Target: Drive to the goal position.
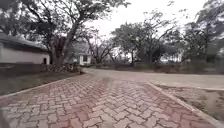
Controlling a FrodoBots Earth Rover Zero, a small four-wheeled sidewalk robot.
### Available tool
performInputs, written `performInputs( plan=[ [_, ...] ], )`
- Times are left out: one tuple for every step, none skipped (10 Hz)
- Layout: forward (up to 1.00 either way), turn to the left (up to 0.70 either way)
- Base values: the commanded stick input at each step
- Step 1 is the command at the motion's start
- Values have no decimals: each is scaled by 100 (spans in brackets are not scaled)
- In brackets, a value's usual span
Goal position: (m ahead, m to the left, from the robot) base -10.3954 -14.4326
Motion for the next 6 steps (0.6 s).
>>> performInputs(
  plan=[
    [70, 0],
    [70, 0],
    [70, 0],
    [70, 0],
    [70, 0],
    [70, -1]
  ],
)
